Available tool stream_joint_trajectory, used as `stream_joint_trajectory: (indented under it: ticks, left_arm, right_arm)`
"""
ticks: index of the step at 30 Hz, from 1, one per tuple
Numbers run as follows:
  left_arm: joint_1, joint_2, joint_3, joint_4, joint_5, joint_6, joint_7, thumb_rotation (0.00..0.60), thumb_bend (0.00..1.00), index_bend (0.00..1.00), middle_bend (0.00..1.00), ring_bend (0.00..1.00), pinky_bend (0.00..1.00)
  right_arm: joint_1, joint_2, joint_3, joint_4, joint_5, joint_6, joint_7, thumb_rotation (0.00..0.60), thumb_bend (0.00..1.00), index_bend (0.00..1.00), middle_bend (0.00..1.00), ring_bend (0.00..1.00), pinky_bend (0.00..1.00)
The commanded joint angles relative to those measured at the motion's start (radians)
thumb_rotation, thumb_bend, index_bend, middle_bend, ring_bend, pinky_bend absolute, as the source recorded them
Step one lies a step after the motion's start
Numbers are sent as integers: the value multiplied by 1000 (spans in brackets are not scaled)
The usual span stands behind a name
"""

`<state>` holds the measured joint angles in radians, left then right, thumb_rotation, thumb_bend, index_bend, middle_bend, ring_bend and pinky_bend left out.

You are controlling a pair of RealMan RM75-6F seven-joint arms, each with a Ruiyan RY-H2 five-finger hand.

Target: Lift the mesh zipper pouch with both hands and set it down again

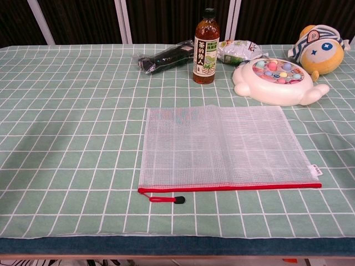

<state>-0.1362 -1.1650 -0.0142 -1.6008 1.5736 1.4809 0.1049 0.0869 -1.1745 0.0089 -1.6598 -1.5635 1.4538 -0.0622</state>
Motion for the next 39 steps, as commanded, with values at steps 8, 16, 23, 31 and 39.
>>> stream_joint_trajectory:
  ticks: [8,16,23,31,39]
  left_arm:
    - [-1,-1,-1,0,-2,-2,3,600,35,0,0,0,0]
    - [-1,-2,-2,-3,-4,-3,-5,600,35,0,0,0,0]
    - [-1,3,-3,-7,-7,-3,-21,600,35,0,0,0,0]
    - [-5,1,-7,-8,-10,-9,-24,600,36,0,0,0,0]
    - [-9,-3,-11,-3,-16,-14,-26,600,35,0,0,0,0]
  right_arm:
    - [1,2,1,-4,0,-1,1,600,153,0,0,0,238]
    - [2,11,-1,-31,-19,7,0,600,153,0,0,0,238]
    - [33,15,0,-118,-79,-7,-43,600,154,0,73,75,257]
    - [116,-50,28,-258,-71,-125,-164,600,221,227,753,783,788]
    - [234,-249,101,-330,128,-294,-417,600,270,418,1000,1000,991]
